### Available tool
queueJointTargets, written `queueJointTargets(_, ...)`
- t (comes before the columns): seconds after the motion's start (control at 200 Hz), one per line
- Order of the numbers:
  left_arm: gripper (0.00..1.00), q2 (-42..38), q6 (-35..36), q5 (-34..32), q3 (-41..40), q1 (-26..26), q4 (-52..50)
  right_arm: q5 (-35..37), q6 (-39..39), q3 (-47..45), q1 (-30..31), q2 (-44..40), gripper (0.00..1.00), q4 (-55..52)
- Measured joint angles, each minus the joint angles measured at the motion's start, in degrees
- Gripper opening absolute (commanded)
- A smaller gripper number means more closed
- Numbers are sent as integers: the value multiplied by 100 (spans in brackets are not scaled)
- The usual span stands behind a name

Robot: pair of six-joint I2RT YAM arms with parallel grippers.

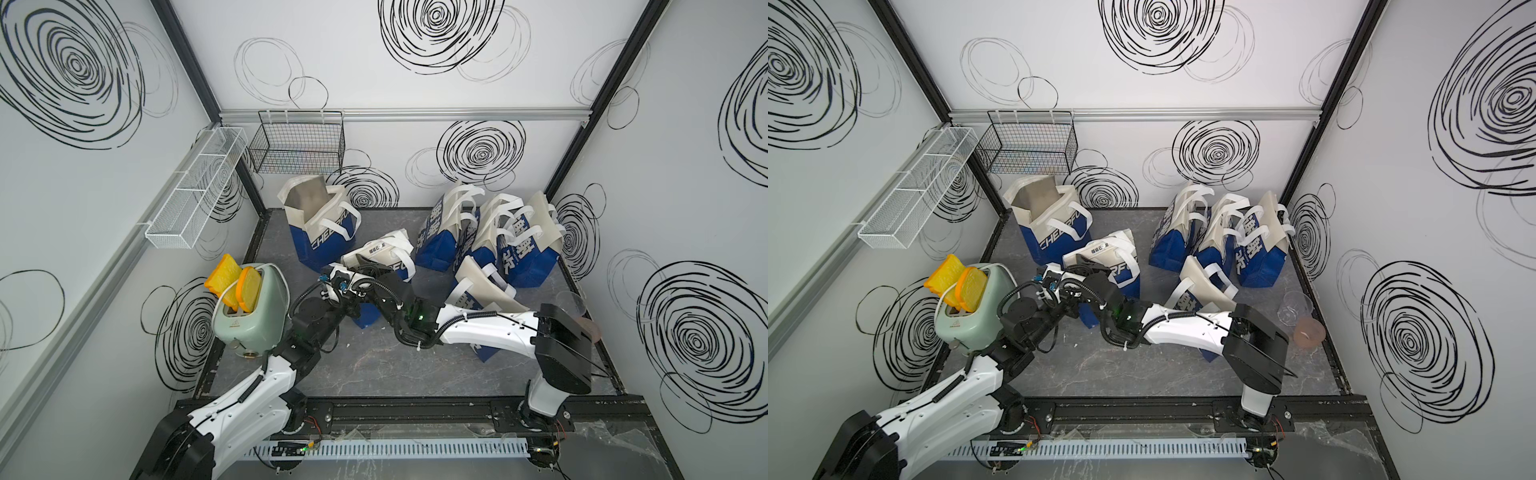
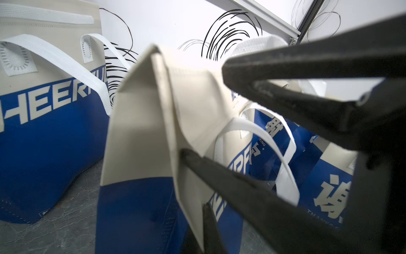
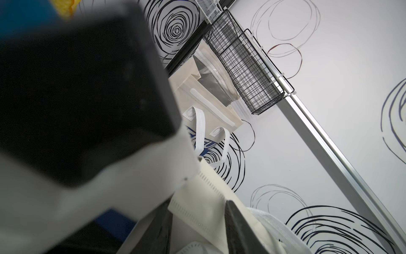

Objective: Open the takeout bag
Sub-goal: Open the takeout bag at the center of the board.

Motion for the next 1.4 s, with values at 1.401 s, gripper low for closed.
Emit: queueJointTargets(1.401,0,-385,-437,-297,103,160,-564,-1200,1858,1285,-496,-96,0,-2527)
